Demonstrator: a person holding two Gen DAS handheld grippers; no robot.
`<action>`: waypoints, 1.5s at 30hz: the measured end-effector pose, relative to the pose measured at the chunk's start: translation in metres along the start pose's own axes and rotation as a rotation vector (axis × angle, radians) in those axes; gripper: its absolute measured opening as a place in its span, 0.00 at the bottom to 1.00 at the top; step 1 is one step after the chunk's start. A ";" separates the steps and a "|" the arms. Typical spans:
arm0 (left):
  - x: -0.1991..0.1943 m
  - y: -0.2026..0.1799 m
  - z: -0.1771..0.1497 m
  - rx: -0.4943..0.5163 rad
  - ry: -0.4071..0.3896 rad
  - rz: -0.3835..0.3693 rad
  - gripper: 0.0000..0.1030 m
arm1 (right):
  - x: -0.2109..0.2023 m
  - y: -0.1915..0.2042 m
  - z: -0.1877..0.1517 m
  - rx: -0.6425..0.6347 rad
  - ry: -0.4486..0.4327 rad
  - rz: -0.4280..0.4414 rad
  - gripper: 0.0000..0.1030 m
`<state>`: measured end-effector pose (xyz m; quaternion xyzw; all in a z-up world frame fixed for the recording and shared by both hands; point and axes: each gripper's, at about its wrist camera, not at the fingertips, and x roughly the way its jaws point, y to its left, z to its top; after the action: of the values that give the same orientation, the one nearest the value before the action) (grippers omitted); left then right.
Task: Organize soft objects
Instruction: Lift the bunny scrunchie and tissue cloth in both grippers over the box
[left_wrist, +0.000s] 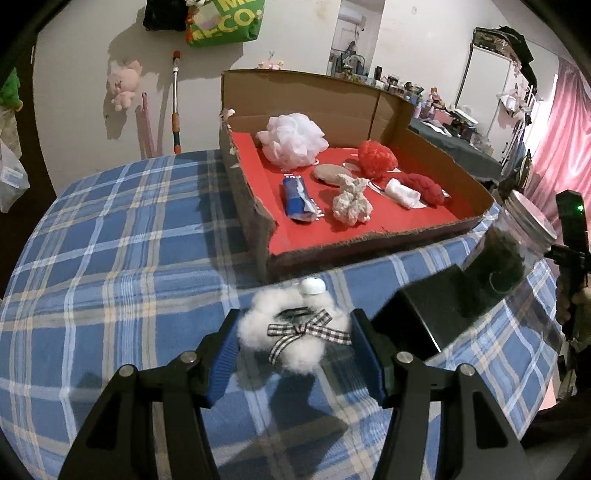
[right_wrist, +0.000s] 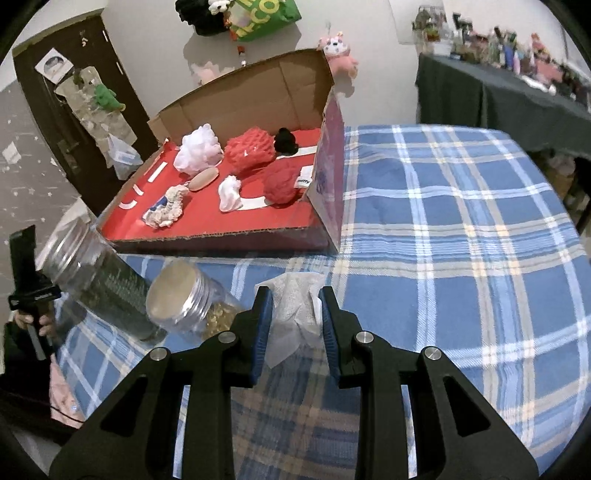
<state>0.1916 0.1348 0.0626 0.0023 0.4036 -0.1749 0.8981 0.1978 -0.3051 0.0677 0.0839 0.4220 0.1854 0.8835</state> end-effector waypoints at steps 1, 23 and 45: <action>0.000 0.002 0.003 -0.003 0.005 -0.012 0.59 | 0.002 -0.002 0.003 0.009 0.015 0.020 0.24; 0.007 -0.006 0.050 0.063 0.090 -0.148 0.59 | 0.025 0.002 0.055 0.019 0.198 0.189 0.25; 0.010 -0.021 0.058 0.093 0.103 -0.177 0.59 | 0.031 0.021 0.063 -0.041 0.217 0.172 0.15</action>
<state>0.2328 0.1040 0.0971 0.0174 0.4394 -0.2717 0.8561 0.2592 -0.2732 0.0917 0.0813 0.5024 0.2770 0.8150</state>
